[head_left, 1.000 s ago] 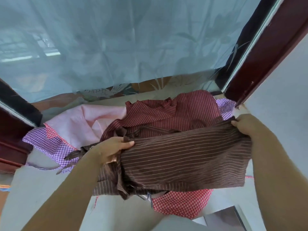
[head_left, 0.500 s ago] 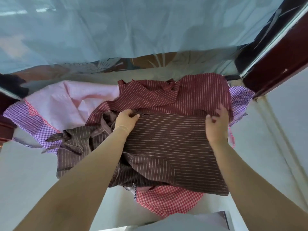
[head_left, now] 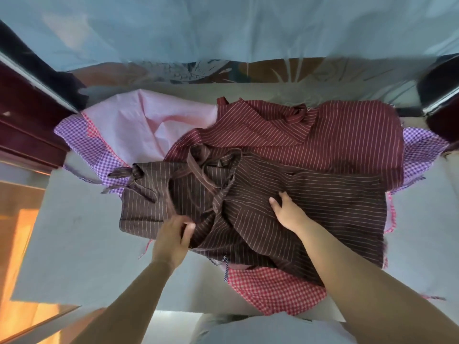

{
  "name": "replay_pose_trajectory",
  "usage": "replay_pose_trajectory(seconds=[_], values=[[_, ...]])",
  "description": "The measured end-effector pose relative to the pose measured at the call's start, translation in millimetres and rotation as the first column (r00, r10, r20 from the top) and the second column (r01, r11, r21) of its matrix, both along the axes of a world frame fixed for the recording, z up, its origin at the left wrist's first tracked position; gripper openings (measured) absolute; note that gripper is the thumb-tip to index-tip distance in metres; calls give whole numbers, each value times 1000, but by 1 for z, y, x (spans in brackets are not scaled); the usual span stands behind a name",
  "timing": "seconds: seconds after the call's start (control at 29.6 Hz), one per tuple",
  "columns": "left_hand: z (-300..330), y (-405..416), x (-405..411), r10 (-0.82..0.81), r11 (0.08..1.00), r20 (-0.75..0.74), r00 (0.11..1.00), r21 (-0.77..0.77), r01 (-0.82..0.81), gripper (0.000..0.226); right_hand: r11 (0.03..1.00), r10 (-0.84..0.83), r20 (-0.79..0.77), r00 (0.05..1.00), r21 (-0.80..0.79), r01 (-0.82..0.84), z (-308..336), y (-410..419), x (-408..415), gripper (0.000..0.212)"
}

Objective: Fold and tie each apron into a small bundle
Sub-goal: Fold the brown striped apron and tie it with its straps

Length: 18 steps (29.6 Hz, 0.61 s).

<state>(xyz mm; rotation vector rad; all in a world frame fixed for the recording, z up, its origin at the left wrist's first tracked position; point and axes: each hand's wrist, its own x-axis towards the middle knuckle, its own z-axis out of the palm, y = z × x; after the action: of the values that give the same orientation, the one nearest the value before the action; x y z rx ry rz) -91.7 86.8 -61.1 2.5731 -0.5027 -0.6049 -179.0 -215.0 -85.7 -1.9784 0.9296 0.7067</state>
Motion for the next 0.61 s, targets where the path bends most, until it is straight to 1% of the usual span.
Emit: replay_pose_trajectory(seconds=[0.07, 0.1, 0.14, 0.17, 0.2, 0.24, 0.27, 0.3, 0.34, 0.37, 0.41, 0.44, 0.47, 0.51, 0.54, 0.57, 0.61], values=[[-15, 29, -7, -237, 965, -23, 971, 107, 238, 73, 1000, -20, -14, 1000, -19, 20, -2, 3, 0, 64], [-21, 36, -7, -339, 930, -21, 941, 144, 338, 80, 999, -22, -19, 1000, -31, 22, -3, 4, 0, 64], [-20, 36, -5, -428, 888, -11, 904, 179, 423, 80, 999, -24, -23, 999, -41, 23, -4, 5, 1, 64], [-21, 35, -2, -512, 841, 18, 859, 214, 497, 76, 999, -26, -25, 999, -45, 25, -5, 7, 2, 63], [-18, 28, 2, -589, 790, 39, 807, 240, 564, 67, 999, -31, -27, 999, -45, 30, -5, 7, 2, 63], [-15, 20, 7, -643, 753, 70, 763, 240, 613, 51, 998, -36, -30, 999, -46, 35, -5, 7, 2, 62], [-9, 7, 12, -653, 750, 70, 754, 197, 631, 33, 998, -46, -34, 998, -44, 44, -5, 2, 2, 62], [0, 3, 16, -603, 796, 53, 796, 102, 596, 20, 998, -50, -40, 998, -43, 48, -5, 6, 3, 61], [16, -6, 20, -500, 866, -14, 866, -18, 500, 15, 997, -61, -45, 997, -44, 60, -5, 5, 4, 61], [34, -15, 26, -369, 927, -179, 912, -135, 349, 13, 997, -70, -46, 997, -46, 68, -5, 4, 4, 60], [56, -23, 31, -260, 958, -356, 898, -211, 194, 13, 996, -77, -45, 996, -50, 75, -5, 3, 4, 60], [78, -29, 40, -200, 961, -451, 870, -265, 84, 13, 996, -80, -38, 996, -49, 79, -4, 2, 4, 59], [100, -28, 51, -182, 953, -454, 872, -299, 43, 15, 996, -81, -27, 996, -44, 80, -5, 3, 4, 58], [125, -25, 63, -189, 951, -407, 894, -303, 64, 17, 996, -78, -11, 997, -38, 77, -5, 2, 3, 58], [150, -20, 77, -220, 955, -363, 906, -268, 124, 19, 997, -67, 0, 998, -35, 67, -5, 1, 3, 58], [170, -12, 93, -266, 960, -340, 902, -175, 217, 20, 998, -49, 2, 999, -37, 49, -6, 1, 2, 58], [182, -2, 109, -308, 949, -332, 892, -37, 313, 20, 999, -25, -3, 1000, -39, 25, -7, 0, 1, 58]])
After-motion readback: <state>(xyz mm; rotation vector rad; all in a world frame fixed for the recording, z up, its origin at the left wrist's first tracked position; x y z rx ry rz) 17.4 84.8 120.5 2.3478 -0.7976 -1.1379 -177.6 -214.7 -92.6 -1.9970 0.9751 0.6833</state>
